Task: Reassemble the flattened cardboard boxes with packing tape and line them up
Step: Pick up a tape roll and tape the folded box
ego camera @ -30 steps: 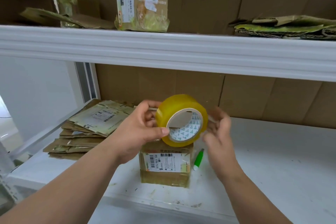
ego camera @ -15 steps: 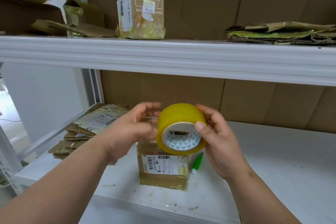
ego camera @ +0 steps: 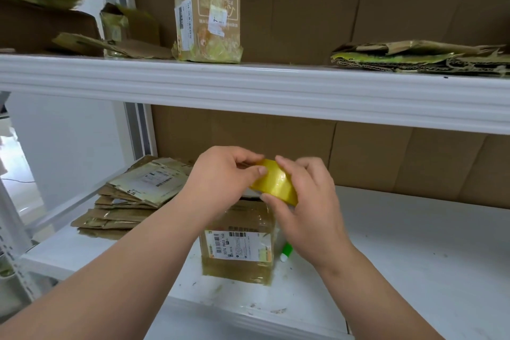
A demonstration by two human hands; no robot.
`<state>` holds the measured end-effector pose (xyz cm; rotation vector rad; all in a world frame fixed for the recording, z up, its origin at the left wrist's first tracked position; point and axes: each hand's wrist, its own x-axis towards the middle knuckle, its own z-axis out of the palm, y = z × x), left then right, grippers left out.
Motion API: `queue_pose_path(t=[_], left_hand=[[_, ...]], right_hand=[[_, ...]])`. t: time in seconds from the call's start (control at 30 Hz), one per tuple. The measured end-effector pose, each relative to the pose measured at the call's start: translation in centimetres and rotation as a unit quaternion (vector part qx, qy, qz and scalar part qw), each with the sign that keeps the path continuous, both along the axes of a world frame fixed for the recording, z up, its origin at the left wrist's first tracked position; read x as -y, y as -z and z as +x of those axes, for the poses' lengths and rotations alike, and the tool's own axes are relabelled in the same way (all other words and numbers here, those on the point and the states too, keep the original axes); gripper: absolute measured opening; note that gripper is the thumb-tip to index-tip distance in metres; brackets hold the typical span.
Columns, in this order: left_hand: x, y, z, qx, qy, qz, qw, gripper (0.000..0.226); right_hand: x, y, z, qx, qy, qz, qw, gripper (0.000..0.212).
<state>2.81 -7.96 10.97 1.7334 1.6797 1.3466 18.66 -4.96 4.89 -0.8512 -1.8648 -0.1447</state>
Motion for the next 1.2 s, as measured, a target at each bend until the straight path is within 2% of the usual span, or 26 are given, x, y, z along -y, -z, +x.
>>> queue_pose_path(t=[0.13,0.27,0.33,0.47,0.53,0.57,0.63,0.7,0.73,0.8,0.93,1.07,1.2], left_hand=[[-0.3,0.1,0.9,0.075,-0.032,0.013,0.997,0.01],[-1.0,0.2,1.2,0.071,-0.048,0.026,0.996,0.008],[-1.5,0.3,1.1,0.036,-0.049,0.029,0.998,0.012],[-2.3,0.4,0.7,-0.123,-0.051,0.037,0.99,0.012],[-2.7,0.4,0.2,-0.166,-0.045,0.032,0.985,0.011],[-2.9,0.4,0.0,-0.165,-0.039,0.028,0.985,0.011],[-3.1,0.5,-0.4,-0.077,0.0,0.016,0.997,0.014],[-3.1,0.7,-0.7,0.016,0.064,-0.009,0.998,0.036],[-3.2,0.9,-0.8,0.018,0.091,-0.015,0.996,0.043],[-3.7,1.3,-1.2,-0.023,0.102,0.002,0.994,0.038],[-4.2,1.7,-1.4,-0.03,0.051,0.047,0.997,0.026],[-4.3,1.9,-1.2,-0.047,0.039,0.085,0.995,0.019],[-4.6,2.1,-1.2,-0.036,0.03,0.074,0.996,0.013]], right_hand=[[-0.1,0.0,-0.2,0.05,0.057,0.068,0.995,0.058],[-0.3,0.1,-0.5,0.067,0.078,0.085,0.991,0.055],[-0.5,0.1,-0.6,0.068,0.079,0.092,0.99,0.054],[-1.1,0.3,-0.7,0.071,0.073,0.101,0.99,0.055],[-1.4,0.4,-0.9,0.073,0.073,0.094,0.99,0.056],[-1.6,0.4,-1.0,0.07,0.074,0.089,0.991,0.057],[-2.0,0.4,-1.0,0.06,0.074,0.082,0.992,0.058],[-2.4,0.4,-0.9,0.053,0.072,0.084,0.992,0.057],[-2.5,0.3,-0.9,0.053,0.072,0.084,0.992,0.057],[-2.9,0.3,-0.9,0.056,0.076,0.077,0.993,0.059],[-3.4,0.6,-1.1,0.045,0.079,0.063,0.994,0.058],[-3.7,0.8,-1.2,0.022,0.058,0.054,0.997,0.06],[-3.9,0.8,-0.9,0.001,0.047,0.057,0.997,0.063]])
